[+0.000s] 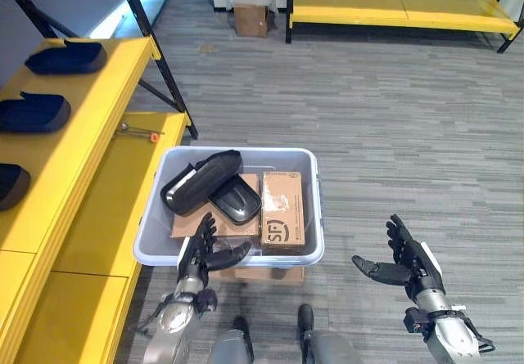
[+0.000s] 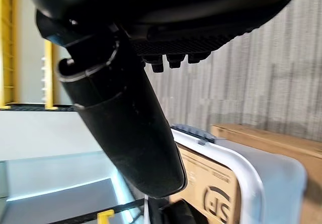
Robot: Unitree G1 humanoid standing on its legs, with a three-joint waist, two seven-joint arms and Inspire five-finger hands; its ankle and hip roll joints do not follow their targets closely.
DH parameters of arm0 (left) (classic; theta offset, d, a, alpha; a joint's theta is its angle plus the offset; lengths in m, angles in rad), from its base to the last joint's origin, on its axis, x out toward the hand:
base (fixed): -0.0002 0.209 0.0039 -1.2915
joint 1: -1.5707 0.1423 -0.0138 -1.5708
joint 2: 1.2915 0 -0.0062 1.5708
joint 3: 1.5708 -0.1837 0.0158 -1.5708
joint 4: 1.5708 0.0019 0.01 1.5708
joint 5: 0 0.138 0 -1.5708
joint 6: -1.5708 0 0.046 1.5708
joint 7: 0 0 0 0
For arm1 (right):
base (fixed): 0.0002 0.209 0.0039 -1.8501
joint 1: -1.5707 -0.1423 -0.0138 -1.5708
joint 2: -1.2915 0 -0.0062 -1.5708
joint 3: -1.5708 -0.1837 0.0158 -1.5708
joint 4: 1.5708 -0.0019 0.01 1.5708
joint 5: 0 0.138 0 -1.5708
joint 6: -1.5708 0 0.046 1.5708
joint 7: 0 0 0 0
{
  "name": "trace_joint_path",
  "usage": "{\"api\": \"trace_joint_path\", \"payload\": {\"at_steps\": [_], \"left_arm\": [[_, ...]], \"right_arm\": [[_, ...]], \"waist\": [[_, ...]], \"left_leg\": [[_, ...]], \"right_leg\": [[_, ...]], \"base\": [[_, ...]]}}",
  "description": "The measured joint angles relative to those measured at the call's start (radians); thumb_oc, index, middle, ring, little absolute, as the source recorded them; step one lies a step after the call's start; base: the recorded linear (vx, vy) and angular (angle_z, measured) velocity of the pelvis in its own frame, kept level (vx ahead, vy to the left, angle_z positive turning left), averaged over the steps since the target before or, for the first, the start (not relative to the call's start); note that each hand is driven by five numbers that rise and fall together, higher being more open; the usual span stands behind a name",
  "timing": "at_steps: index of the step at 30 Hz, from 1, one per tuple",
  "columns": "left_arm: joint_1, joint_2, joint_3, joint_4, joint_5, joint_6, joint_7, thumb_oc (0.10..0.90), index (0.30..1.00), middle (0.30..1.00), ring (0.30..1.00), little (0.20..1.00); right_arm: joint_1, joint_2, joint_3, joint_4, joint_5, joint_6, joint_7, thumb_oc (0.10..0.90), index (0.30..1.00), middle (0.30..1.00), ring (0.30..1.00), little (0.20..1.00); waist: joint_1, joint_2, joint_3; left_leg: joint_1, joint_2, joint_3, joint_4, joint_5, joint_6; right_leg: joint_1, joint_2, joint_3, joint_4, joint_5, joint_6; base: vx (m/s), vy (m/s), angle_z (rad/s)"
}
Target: Move parts from the plastic box to the shelf.
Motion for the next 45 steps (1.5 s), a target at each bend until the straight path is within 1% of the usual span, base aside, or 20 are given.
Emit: {"api": "trace_joint_path", "payload": {"at_steps": [1,2,4,5,6,7,9,11,12,13,14,15,19,21,23,27,34,39,42,45], "left_arm": [[-0.006,-0.005,-0.01,0.003,0.0,0.002,-0.001,0.9,1.0,1.0,1.0,1.0],[-0.015,-0.015,-0.013,0.007,0.0,0.007,-0.004,0.9,1.0,1.0,1.0,1.0],[-0.017,-0.023,-0.013,0.007,0.0,0.014,-0.001,0.9,1.0,1.0,1.0,1.0],[-0.018,-0.023,-0.019,0.007,0.0,0.017,-0.002,0.9,1.0,1.0,1.0,1.0],[-0.033,-0.024,-0.041,0.005,0.0,0.017,-0.004,0.9,1.0,1.0,1.0,1.0],[-0.039,-0.023,-0.044,0.002,0.0,0.017,-0.005,0.9,1.0,1.0,1.0,1.0],[-0.058,-0.015,-0.038,-0.002,0.0,0.017,0.002,0.9,1.0,1.0,1.0,1.0],[-0.059,0.015,-0.037,-0.006,0.001,0.017,0.004,0.9,1.0,1.0,1.0,1.0],[-0.057,0.024,-0.027,-0.007,0.0,0.017,0.01,0.9,1.0,1.0,1.0,1.0],[-0.061,0.027,-0.011,-0.008,0.001,0.017,0.024,0.9,1.0,1.0,1.0,1.0],[-0.063,0.037,-0.006,-0.014,0.0,0.015,0.027,0.9,1.0,1.0,1.0,1.0],[-0.064,0.057,0.006,-0.022,0.001,0.014,0.029,0.9,1.0,1.0,1.0,1.0],[-0.044,0.066,0.033,-0.026,-0.001,0.014,0.033,0.9,1.0,1.0,1.0,1.0],[-0.039,0.065,0.032,-0.026,-0.001,0.014,0.032,0.9,1.0,1.0,1.0,1.0],[-0.035,0.065,0.031,-0.026,-0.001,0.014,0.028,0.9,1.0,1.0,1.0,1.0],[0.007,0.064,0.032,-0.041,-0.001,0.014,0.023,0.9,1.0,1.0,1.0,1.0],[0.03,0.056,0.033,-0.048,0.0,0.014,0.013,0.9,1.0,1.0,1.0,1.0],[0.046,0.046,0.035,-0.053,0.0,0.014,-0.023,0.9,1.0,1.0,1.0,1.0],[0.056,0.043,0.026,-0.053,-0.001,0.015,-0.026,0.9,1.0,1.0,1.0,1.0],[0.051,0.044,0.023,-0.054,-0.001,0.015,-0.033,0.9,1.0,1.0,1.0,1.0]], "right_arm": [[-0.007,0.001,-0.018,0.001,0.0,0.0,-0.006,0.9,1.0,1.0,1.0,1.0],[-0.006,-0.004,-0.025,0.021,0.001,0.0,-0.017,0.9,1.0,1.0,1.0,1.0],[-0.006,0.005,-0.028,0.024,0.001,0.0,-0.02,0.9,1.0,1.0,1.0,1.0],[-0.007,0.01,-0.031,0.024,0.001,0.0,-0.019,0.9,1.0,1.0,1.0,1.0],[-0.007,0.002,-0.034,0.017,0.001,0.0,-0.019,0.9,1.0,1.0,1.0,1.0],[-0.008,0.001,-0.034,0.019,0.001,0.0,-0.018,0.9,1.0,1.0,1.0,1.0],[-0.004,0.017,-0.016,0.014,0.001,0.002,-0.018,0.9,1.0,1.0,1.0,1.0],[-0.002,0.04,0.015,0.011,0.0,0.003,-0.017,0.9,1.0,1.0,1.0,1.0],[-0.012,0.049,0.041,0.011,0.0,0.004,-0.016,0.9,1.0,1.0,1.0,1.0],[-0.004,0.051,0.066,0.011,0.0,0.006,-0.011,0.9,1.0,1.0,1.0,1.0],[0.005,0.057,0.072,0.011,0.0,0.008,-0.009,0.9,1.0,1.0,1.0,1.0],[0.009,0.069,0.074,0.01,0.0,0.013,-0.007,0.9,1.0,1.0,1.0,1.0],[-0.027,0.056,0.072,0.007,-0.001,0.016,-0.011,0.9,1.0,1.0,1.0,1.0],[-0.041,0.038,0.065,-0.004,-0.003,0.014,-0.014,0.9,1.0,1.0,1.0,1.0],[-0.046,0.035,0.059,-0.007,-0.004,0.014,-0.017,0.9,1.0,1.0,1.0,1.0],[-0.03,0.002,0.06,-0.007,-0.044,0.014,-0.015,0.9,1.0,1.0,1.0,1.0],[-0.05,-0.111,0.058,-0.026,-0.131,0.015,-0.015,0.9,1.0,1.0,1.0,1.0],[-0.194,-0.227,0.052,-0.056,-0.194,0.01,-0.021,0.9,1.0,1.0,1.0,1.0],[-0.262,-0.27,0.07,-0.056,-0.203,0.005,-0.034,0.9,1.0,1.0,1.0,1.0],[-0.301,-0.308,0.078,-0.053,-0.24,0.005,-0.036,0.9,1.0,1.0,1.0,1.0]], "waist": [[-0.001,0.01,-0.001],[-0.003,0.024,-0.005],[-0.002,0.026,-0.005],[-0.004,0.029,-0.007],[-0.019,0.059,-0.008],[-0.019,0.069,-0.01],[-0.018,0.041,-0.01],[-0.016,0.016,-0.016],[-0.008,0.018,-0.016],[-0.007,0.038,-0.019],[-0.003,0.029,-0.02],[0.01,0.004,-0.021],[0.015,-0.009,-0.019],[0.024,-0.021,-0.021],[0.025,-0.035,-0.02],[0.025,-0.038,-0.022],[0.031,-0.038,-0.022],[0.042,-0.035,-0.023],[0.075,-0.022,-0.024],[0.093,-0.01,-0.023]], "left_leg": [[0.017,0.064,-0.008,-0.086,0.001,-0.01],[0.065,0.112,-0.005,-0.214,0.022,-0.034],[0.097,0.106,0.02,-0.238,0.031,-0.036],[0.122,0.09,0.046,-0.263,0.036,-0.033],[0.149,0.031,0.074,-0.27,0.041,-0.013],[0.16,0.018,0.078,-0.279,0.07,-0.034],[0.149,-0.051,0.129,-0.269,0.056,-0.007],[0.138,-0.108,0.169,-0.246,0.037,0.025],[0.136,-0.116,0.205,-0.246,0.029,0.041],[0.126,-0.117,0.213,-0.244,0.023,0.053],[0.126,-0.124,0.216,-0.242,0.02,0.058],[0.126,-0.136,0.228,-0.24,0.018,0.059],[0.134,-0.124,0.257,-0.242,0.019,0.058],[0.141,-0.108,0.265,-0.245,0.021,0.043],[0.14,-0.094,0.264,-0.249,0.029,0.024],[0.144,-0.057,0.261,-0.267,0.045,0.005],[0.131,-0.026,0.234,-0.28,0.074,-0.015],[0.107,-0.017,0.208,-0.276,0.085,-0.019],[0.096,-0.013,0.19,-0.275,0.089,-0.02],[0.08,-0.012,0.175,-0.272,0.093,-0.021]], "right_leg": [[-0.017,0.003,0.018,0.017,0.006,0.024],[-0.03,0.018,0.014,0.029,0.004,0.018],[-0.028,0.015,0.027,0.022,0.01,0.039],[-0.03,0.008,0.034,0.02,0.013,0.046],[-0.037,-0.015,0.051,0.012,0.024,0.081],[-0.049,-0.023,0.056,0.014,0.026,0.087],[-0.067,-0.095,0.079,-0.004,0.038,0.105],[-0.066,-0.15,0.084,-0.064,0.081,0.107],[-0.069,-0.18,0.082,-0.075,0.079,0.111],[-0.069,-0.197,0.081,-0.034,0.07,0.127],[-0.049,-0.214,0.08,-0.022,0.095,0.135],[-0.036,-0.224,0.079,-0.04,0.106,0.18],[-0.034,-0.215,0.039,-0.063,0.121,0.198],[-0.027,-0.203,0.017,-0.079,0.122,0.199],[-0.024,-0.187,0.016,-0.093,0.112,0.189],[-0.008,-0.149,0.006,-0.133,0.126,0.168],[0.005,-0.116,-0.023,-0.159,0.139,0.152],[0.005,-0.108,-0.048,-0.159,0.141,0.148],[0.005,-0.104,-0.062,-0.159,0.14,0.144],[0.001,-0.103,-0.079,-0.159,0.139,0.143]], "base": [[0.39,0.443,0.03],[0.3,0.374,-0.07],[0.21,0.339,-0.17],[0.13,0.291,-0.26],[0.1,0.273,-0.29],[0.06,0.246,-0.36],[0.03,0.228,-0.34],[0.01,0.112,-0.43],[0.04,0.123,-0.59],[0.05,0.139,-0.44],[0.04,0.102,-0.24],[0.02,0.026,-0.16],[-0.01,-0.042,-0.22],[0.04,-0.02,-0.2],[0.05,-0.016,-0.07],[0.03,-0.047,-0.04],[0.0,-0.067,0.08],[-0.02,-0.065,0.15],[-0.03,-0.047,0.15],[-0.02,-0.029,0.16]]}}
